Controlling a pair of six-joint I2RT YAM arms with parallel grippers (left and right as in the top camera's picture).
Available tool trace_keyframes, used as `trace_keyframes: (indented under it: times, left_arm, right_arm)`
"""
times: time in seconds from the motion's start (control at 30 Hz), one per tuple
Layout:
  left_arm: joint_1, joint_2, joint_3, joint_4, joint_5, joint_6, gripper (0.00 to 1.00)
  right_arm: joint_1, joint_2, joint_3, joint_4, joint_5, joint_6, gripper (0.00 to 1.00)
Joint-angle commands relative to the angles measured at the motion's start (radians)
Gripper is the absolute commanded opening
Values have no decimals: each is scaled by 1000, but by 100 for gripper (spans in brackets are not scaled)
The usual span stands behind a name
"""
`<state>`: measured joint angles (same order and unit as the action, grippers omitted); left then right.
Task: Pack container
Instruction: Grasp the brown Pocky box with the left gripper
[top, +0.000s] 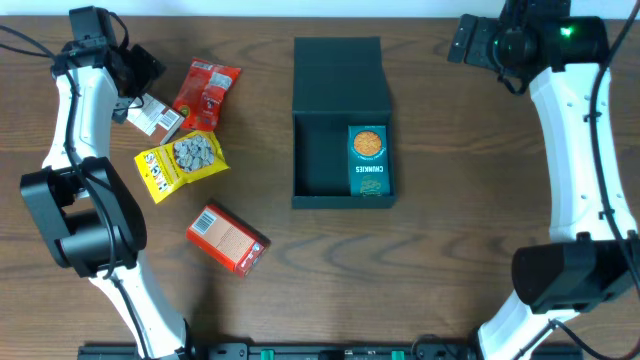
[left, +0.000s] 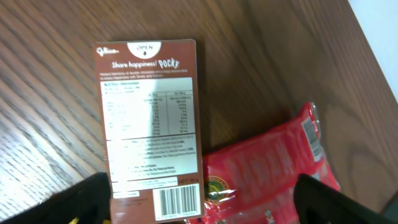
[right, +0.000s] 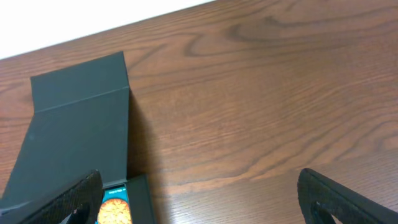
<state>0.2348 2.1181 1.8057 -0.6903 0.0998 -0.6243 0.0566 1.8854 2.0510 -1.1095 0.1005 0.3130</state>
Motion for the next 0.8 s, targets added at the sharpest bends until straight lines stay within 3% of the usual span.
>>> trace_keyframes:
  times: [0.0, 0.17, 0.37, 0.77]
  left_arm:
    - [1, 0, -3, -12, -26, -4, 82]
    - [0, 15, -3, -49, -161, -63, 98]
    - [0, 63, -3, -31, -169, -117, 96]
    - [0, 166, -3, 26, -128, -112, 95]
  right_arm:
    - [8, 0, 0, 6, -4, 31, 99]
    - [8, 0, 0, 27, -4, 35, 99]
    - [9, 0, -1, 36, -5, 58, 99]
    - [10, 0, -1, 25, -26, 57, 99]
